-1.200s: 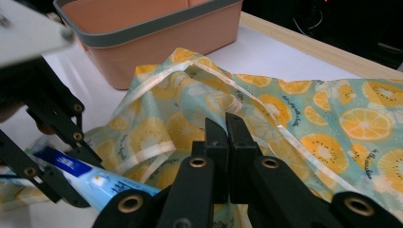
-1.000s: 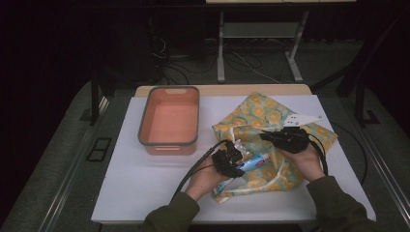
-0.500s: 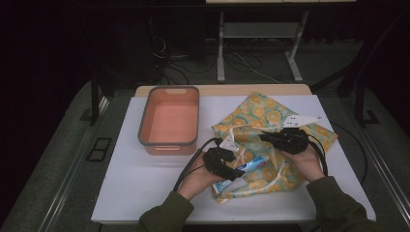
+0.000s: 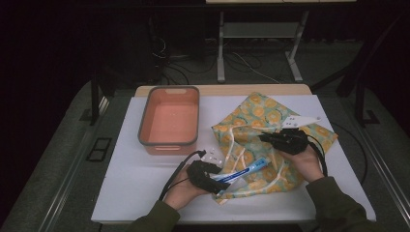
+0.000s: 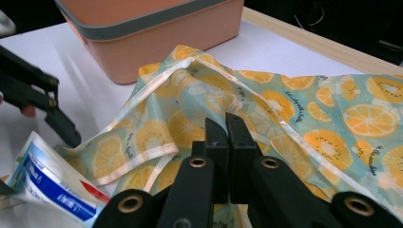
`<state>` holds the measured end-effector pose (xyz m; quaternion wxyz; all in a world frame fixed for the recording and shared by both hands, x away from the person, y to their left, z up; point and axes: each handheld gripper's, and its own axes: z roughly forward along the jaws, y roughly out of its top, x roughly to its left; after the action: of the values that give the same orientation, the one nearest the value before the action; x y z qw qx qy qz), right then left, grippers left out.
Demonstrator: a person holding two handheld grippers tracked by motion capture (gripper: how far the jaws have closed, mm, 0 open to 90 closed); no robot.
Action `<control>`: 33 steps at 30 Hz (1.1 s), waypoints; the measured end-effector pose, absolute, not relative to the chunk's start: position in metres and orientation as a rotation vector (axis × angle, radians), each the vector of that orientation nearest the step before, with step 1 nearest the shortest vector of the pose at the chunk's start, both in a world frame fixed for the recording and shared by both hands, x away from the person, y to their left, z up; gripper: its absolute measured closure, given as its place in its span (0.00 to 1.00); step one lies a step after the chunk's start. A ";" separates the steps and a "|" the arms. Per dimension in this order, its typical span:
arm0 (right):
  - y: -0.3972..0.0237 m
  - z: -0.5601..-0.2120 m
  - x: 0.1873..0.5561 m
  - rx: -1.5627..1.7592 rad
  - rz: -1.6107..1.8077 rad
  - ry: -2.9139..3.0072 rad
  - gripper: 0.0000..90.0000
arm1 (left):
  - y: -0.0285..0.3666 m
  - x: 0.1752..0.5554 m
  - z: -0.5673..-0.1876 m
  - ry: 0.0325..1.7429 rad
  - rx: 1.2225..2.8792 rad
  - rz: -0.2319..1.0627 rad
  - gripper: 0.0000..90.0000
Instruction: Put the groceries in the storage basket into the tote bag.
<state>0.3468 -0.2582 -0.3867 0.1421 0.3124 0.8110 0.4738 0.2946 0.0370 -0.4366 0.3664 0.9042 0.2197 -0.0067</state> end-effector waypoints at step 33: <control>-0.257 -0.386 0.345 0.890 1.368 2.338 0.99 | 0.018 0.299 -0.411 0.555 2.325 0.094 0.88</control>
<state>0.3452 -0.2567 -0.3858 0.1448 0.3089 0.8113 0.4748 0.2985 0.0180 -0.4112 0.3660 0.9045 0.2159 0.0365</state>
